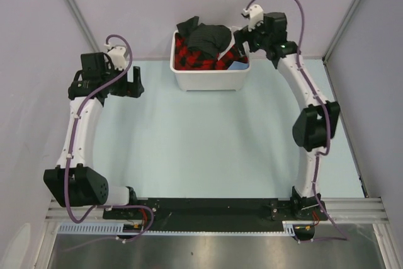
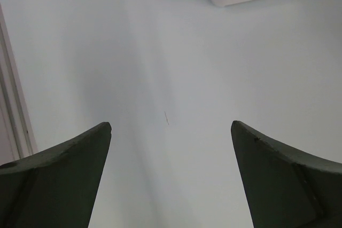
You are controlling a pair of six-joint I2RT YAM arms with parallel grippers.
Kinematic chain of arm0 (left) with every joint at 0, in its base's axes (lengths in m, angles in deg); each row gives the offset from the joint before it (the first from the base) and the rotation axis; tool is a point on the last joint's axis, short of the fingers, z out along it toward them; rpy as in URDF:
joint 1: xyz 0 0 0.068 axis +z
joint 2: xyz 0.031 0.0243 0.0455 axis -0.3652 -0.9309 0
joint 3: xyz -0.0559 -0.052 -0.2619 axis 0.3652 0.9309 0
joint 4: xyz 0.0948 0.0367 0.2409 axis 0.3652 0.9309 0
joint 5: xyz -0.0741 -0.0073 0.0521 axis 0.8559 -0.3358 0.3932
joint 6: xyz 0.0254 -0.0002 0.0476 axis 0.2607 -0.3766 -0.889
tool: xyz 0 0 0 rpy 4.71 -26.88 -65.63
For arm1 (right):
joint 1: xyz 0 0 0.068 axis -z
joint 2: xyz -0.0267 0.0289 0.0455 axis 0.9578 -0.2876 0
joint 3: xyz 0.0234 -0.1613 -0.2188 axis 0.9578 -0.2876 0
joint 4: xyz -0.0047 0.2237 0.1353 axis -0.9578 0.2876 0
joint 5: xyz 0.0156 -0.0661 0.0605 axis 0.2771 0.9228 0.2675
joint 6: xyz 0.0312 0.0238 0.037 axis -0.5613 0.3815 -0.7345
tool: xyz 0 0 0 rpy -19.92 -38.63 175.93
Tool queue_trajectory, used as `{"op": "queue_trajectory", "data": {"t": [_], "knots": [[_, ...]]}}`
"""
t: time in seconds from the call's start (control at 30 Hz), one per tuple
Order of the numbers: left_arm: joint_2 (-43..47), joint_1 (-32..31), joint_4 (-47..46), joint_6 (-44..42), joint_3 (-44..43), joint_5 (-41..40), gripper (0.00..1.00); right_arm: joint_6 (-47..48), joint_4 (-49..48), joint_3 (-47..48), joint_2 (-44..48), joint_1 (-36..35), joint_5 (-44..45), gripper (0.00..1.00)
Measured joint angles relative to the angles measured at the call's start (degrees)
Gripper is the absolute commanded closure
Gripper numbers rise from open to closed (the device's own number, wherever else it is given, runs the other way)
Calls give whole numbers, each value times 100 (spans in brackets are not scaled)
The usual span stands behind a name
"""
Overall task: Fold and stack the long sleeve shirts
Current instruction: Grab the shirt from the pile
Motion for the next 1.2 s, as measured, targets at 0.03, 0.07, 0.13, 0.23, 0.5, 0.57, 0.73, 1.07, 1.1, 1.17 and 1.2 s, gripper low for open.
{"op": "queue_trajectory", "data": {"t": [0.03, 0.07, 0.13, 0.23, 0.5, 0.57, 0.73, 1.07, 1.1, 1.17, 1.2], "knots": [[4, 33, -2, 2, 37, 4, 1, -22, -52, 422, -332, -127, 98, 0], [2, 66, -2, 4, 68, 2, 1, -57, -140, 804, -645, -256, 190, 0], [4, 116, -2, 7, 138, 4, 1, -133, -291, 1486, -1228, -492, 380, 0], [9, 155, -9, 4, 247, 11, 0, -221, -667, 1851, -1746, -782, 640, 0], [44, 186, 15, 0, 479, -52, 1, -286, -1742, 2068, -2767, -1292, 1331, 0], [96, 195, 13, -4, 507, -101, 1, -334, -1982, 2144, -2981, -1316, 1563, 1], [310, 221, 39, -68, 531, -210, 0, -358, -2549, 2284, -3303, -1329, 2006, 44], [444, 243, 39, -142, 603, -275, 1, -619, -2815, 2428, -3161, -1244, 1840, 100], [428, 243, 39, -140, 601, -251, 1, -728, -2754, 2358, -3027, -1209, 1648, 100], [337, 243, 46, -136, 544, -157, 1, -916, -2610, 2205, -2697, -1128, 1261, 100], [286, 243, 39, -125, 509, -116, 1, -1038, -2553, 2131, -2483, -1071, 1019, 100]]}}
